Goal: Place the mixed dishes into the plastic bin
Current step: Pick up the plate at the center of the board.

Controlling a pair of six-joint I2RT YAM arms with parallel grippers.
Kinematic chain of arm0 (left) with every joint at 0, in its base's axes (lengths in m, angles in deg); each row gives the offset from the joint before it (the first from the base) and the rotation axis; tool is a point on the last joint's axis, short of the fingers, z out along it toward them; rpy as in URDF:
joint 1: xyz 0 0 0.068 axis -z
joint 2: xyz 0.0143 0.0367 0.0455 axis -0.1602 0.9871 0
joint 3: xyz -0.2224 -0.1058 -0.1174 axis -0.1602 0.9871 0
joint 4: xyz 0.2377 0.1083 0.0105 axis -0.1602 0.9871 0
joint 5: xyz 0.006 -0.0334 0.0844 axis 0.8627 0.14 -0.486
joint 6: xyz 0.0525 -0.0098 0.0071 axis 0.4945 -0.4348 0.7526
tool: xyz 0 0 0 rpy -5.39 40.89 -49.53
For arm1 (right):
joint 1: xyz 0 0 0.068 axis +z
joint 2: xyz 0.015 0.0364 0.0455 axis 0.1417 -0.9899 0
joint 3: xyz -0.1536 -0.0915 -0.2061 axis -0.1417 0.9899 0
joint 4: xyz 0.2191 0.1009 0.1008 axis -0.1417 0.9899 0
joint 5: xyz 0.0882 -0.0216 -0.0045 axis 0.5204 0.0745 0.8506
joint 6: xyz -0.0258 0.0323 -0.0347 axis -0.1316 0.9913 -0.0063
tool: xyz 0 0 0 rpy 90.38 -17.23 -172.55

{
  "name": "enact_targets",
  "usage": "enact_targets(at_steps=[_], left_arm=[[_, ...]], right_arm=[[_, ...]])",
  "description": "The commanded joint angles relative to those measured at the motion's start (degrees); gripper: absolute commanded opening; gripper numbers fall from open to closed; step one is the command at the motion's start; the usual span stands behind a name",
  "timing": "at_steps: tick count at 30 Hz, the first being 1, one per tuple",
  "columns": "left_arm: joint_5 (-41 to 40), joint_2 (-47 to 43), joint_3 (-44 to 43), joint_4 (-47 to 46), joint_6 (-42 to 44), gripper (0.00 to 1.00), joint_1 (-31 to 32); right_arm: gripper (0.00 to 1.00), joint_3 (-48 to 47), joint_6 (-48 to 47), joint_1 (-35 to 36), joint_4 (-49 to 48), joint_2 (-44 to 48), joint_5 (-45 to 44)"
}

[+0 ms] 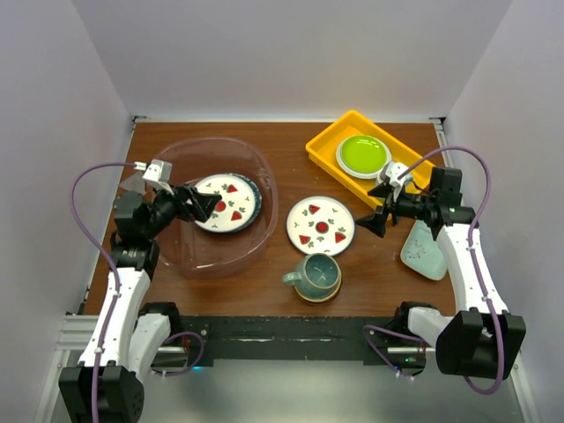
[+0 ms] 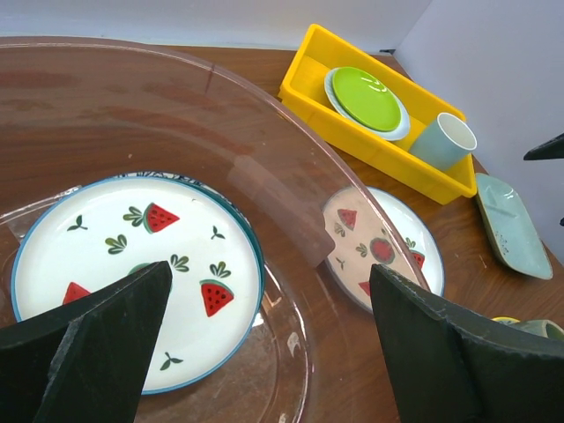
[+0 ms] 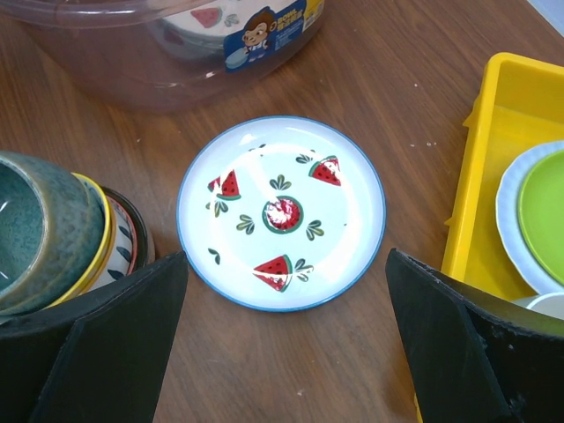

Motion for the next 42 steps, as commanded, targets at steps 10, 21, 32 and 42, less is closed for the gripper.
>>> enact_targets(at_steps=[10, 21, 32, 42], left_arm=[[1.42, -0.87, 0.36, -2.36, 1.66, 1.0, -0.29], [1.43, -1.05, 0.28, -2.27, 1.74, 1.0, -0.29], [1.43, -0.87, 0.36, -2.18, 2.01, 1.0, -0.38], [1.34, -0.79, 0.28, -2.18, 2.18, 1.0, -0.29]], right_arm=[[0.98, -2.3, -10.4, 5.66, 6.66, -0.98, -6.75], [0.98, -5.38, -18.39, 10.59, 10.52, -0.98, -13.44], [0.98, -6.17, -29.84, 13.4, 12.13, -6.77, -20.46], [0.95, -4.76, 5.48, 18.5, -3.18, -16.88, -37.34]])
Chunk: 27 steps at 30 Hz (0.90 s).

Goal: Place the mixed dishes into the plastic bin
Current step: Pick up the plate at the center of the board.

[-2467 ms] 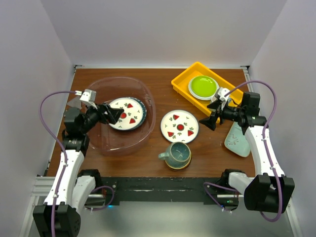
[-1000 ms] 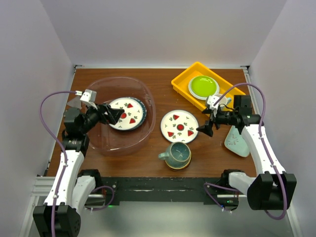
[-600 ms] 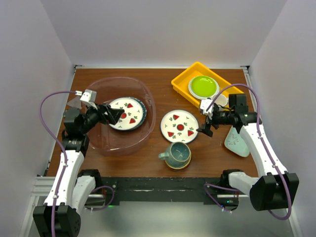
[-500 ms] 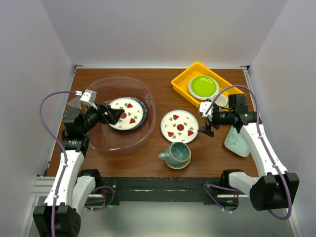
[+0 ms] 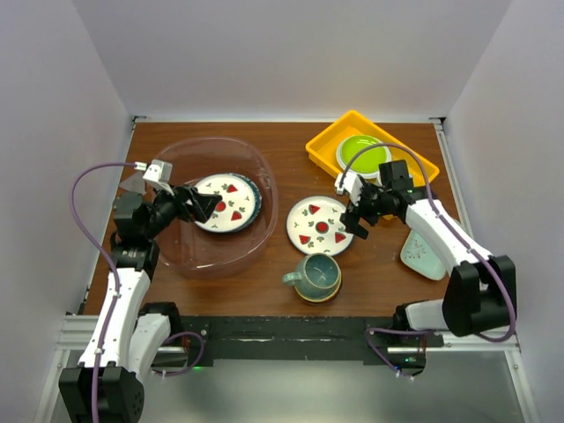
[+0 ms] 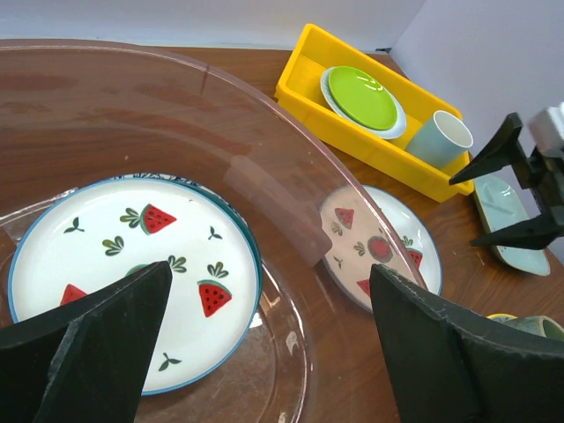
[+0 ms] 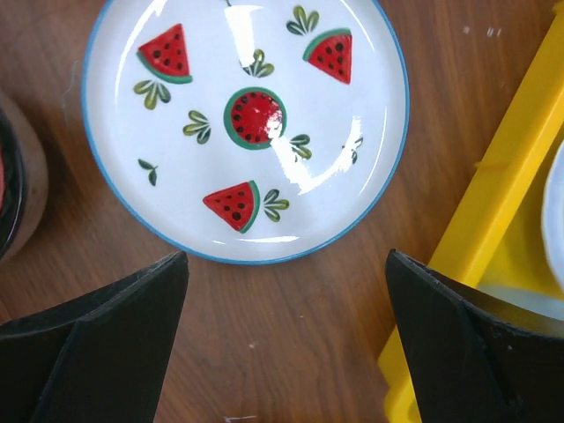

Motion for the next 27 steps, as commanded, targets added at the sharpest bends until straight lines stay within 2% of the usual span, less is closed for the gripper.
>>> enact_targets(at_steps=[1, 7, 10, 17, 27], left_arm=[[0.83, -0.55, 0.28, -2.07, 2.07, 1.0, -0.29], [0.83, -0.63, 0.28, -2.16, 1.99, 1.0, -0.29], [0.84, -0.72, 0.19, -2.07, 2.07, 1.0, -0.29], [0.84, -0.81, 0.19, -2.07, 2.08, 1.0, -0.29], [0.92, -0.99, 0.19, -1.9, 2.25, 1.0, -0.29]], right_arm=[[0.91, -0.98, 20.41, 1.15, -7.44, -4.18, -9.04], [0.7, -3.01, 29.93, 1.15, -7.97, -11.4, -12.91], [0.64, -3.44, 32.05, 1.23, -8.41, -13.95, -14.76], [0.57, -4.06, 34.95, 1.23, -9.82, -18.16, -15.47], [0.54, -6.08, 38.03, 1.23, -10.88, -24.06, -15.03]])
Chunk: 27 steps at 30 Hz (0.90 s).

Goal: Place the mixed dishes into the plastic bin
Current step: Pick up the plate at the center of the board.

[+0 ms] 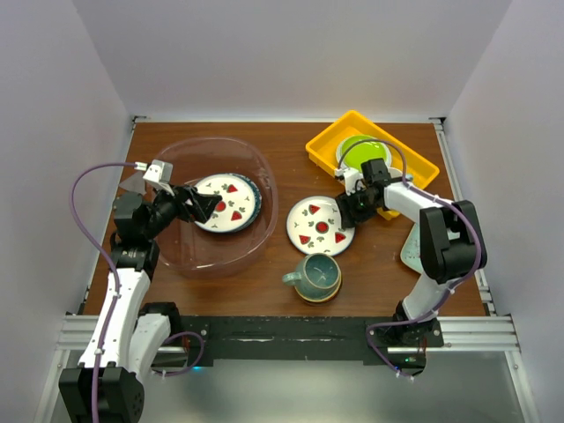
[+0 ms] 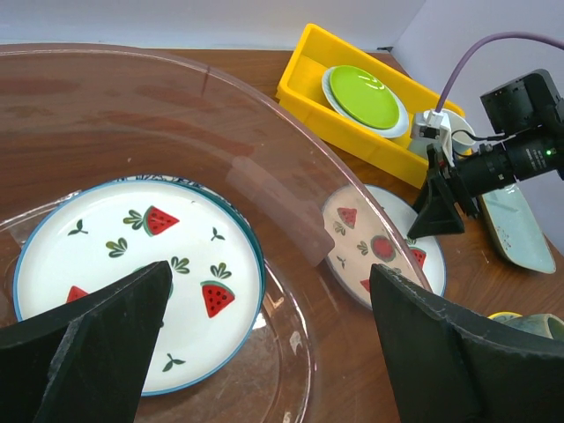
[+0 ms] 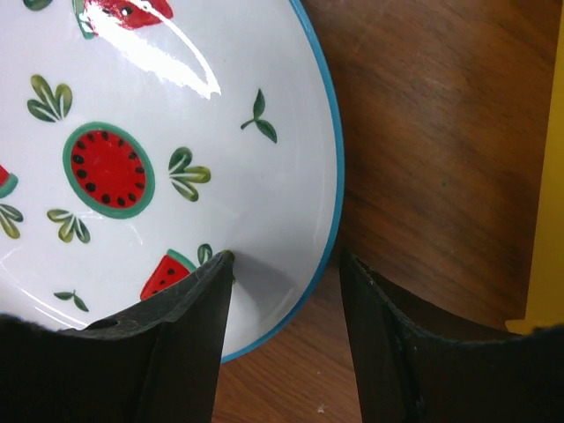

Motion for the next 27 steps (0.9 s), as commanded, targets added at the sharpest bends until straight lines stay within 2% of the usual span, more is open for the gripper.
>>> enact_targets(at_steps=[1, 4, 8, 10, 11, 13, 27], left_arm=[[0.73, -0.88, 0.19, -1.92, 1.42, 1.0, -0.29], [0.73, -0.96, 0.19, -1.83, 1.51, 1.0, -0.29], [0.46, -1.05, 0.19, -1.74, 1.51, 1.0, -0.2], [0.46, -1.05, 0.19, -1.74, 1.6, 1.0, -0.29], [0.55, -1.05, 0.19, -1.74, 1.6, 1.0, -0.29], [0.55, -1.05, 0.19, -1.74, 1.51, 1.0, -0.29], [1.34, 0.18, 0.28, -2.36, 0.8, 1.0, -0.29]], right_arm=[[0.51, -2.19, 2.27, 0.08, -1.59, -1.72, -0.17], [0.44, -2.54, 2.71, 0.16, -1.41, -3.04, 1.06], [0.21, -2.98, 3.15, -0.1, -1.5, -3.48, 2.38], [0.13, -2.98, 3.42, -0.71, -1.67, -2.87, 3.26], [0.06, -2.98, 3.5, -0.98, -1.76, -2.34, 3.7], [0.0, -2.63, 3.77, -1.77, -2.46, 0.11, 5.98], [0.0, -0.7, 5.53, -8.45, -7.3, 16.72, 17.41]])
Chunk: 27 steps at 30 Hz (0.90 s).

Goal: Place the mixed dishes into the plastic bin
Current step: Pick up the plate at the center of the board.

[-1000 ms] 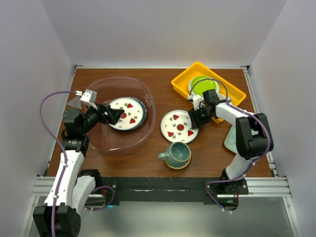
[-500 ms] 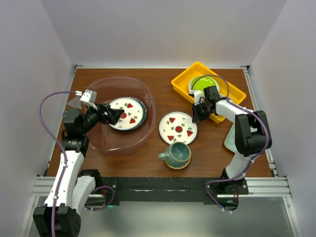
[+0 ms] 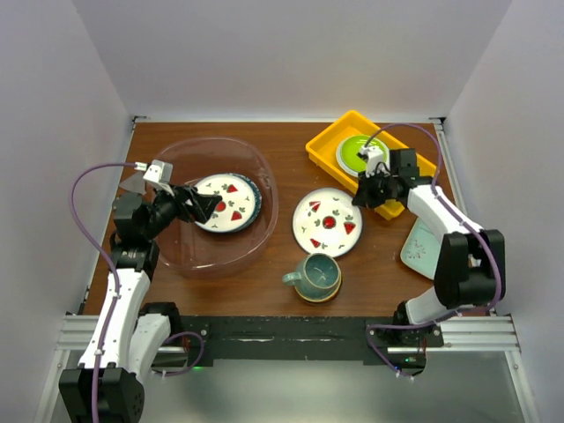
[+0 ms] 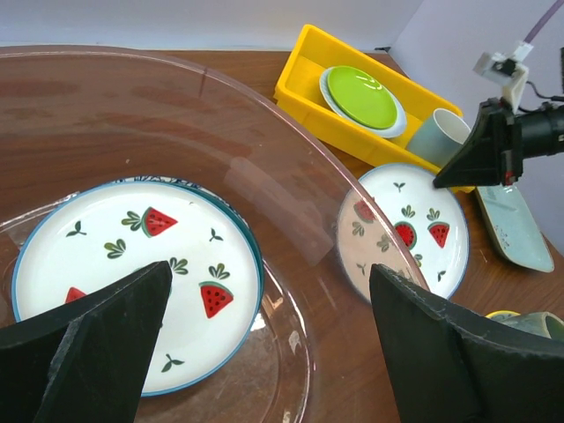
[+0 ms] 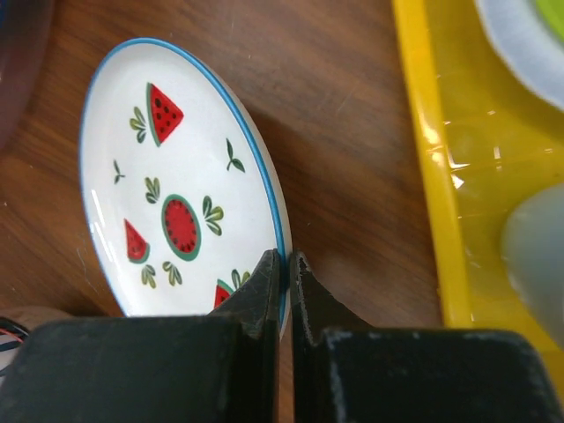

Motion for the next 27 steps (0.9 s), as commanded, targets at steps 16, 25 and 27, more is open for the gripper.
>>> enact_targets(at_steps=[16, 25, 27], left_arm=[[7.84, 3.23, 1.42, -6.49, -2.01, 1.0, -0.29], [11.18, 4.11, 2.03, -9.56, -3.77, 1.0, 0.32], [11.54, 4.46, 1.95, -9.83, -3.85, 1.0, 1.11]], right_arm=[[0.0, 0.79, -1.39, -3.78, -4.94, 16.74, 12.17], [0.0, 1.41, -1.66, -3.96, -5.12, 17.89, 13.5], [0.0, 1.5, -1.74, -3.96, -5.29, 18.24, 13.76]])
